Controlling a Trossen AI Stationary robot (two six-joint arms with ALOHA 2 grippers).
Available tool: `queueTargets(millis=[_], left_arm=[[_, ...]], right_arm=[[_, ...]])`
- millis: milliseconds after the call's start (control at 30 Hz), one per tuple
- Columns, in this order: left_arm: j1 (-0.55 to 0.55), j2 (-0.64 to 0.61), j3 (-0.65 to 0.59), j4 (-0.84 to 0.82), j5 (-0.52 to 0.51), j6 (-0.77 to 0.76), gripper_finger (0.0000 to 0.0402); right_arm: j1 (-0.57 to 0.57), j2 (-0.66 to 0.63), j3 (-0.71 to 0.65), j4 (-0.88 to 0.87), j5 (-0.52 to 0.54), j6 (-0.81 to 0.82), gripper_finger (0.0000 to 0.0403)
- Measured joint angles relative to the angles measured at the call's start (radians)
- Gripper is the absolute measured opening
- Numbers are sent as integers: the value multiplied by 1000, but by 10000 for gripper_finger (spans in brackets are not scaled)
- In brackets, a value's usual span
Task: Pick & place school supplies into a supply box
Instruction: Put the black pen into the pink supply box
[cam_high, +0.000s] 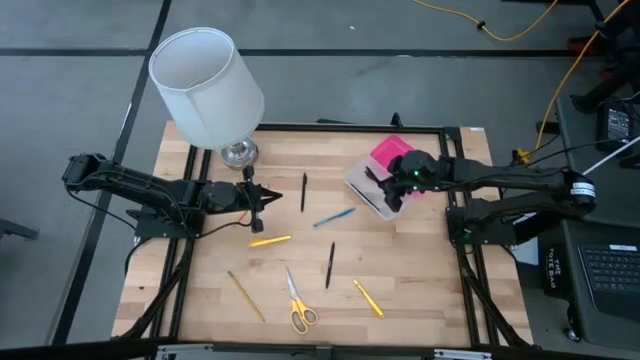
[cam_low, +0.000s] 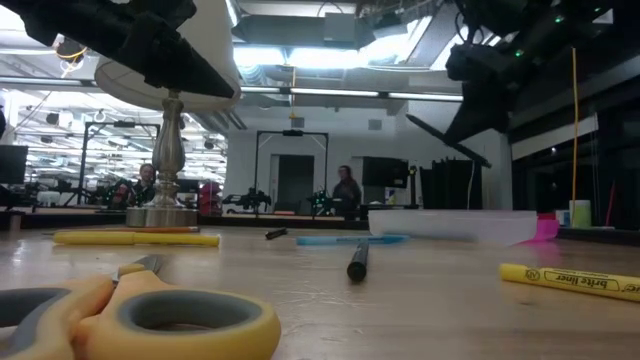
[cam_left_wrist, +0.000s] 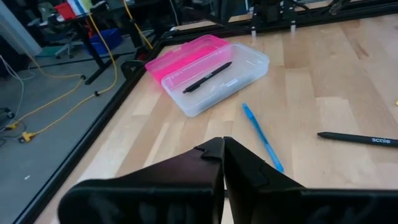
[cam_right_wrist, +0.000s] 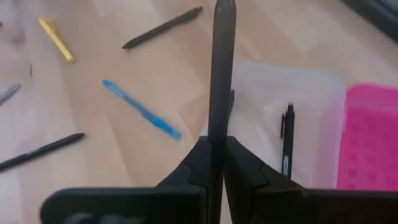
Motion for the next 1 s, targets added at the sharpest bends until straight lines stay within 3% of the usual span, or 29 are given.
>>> queueTargets(millis=[333, 1000], left_arm=[[0, 0, 0, 0, 0, 0, 4], [0, 0, 0, 0, 0, 0, 4]], right_arm=[[7, 0, 0, -134, 25, 114, 25], [3, 265, 1, -15, 117, 105, 25]])
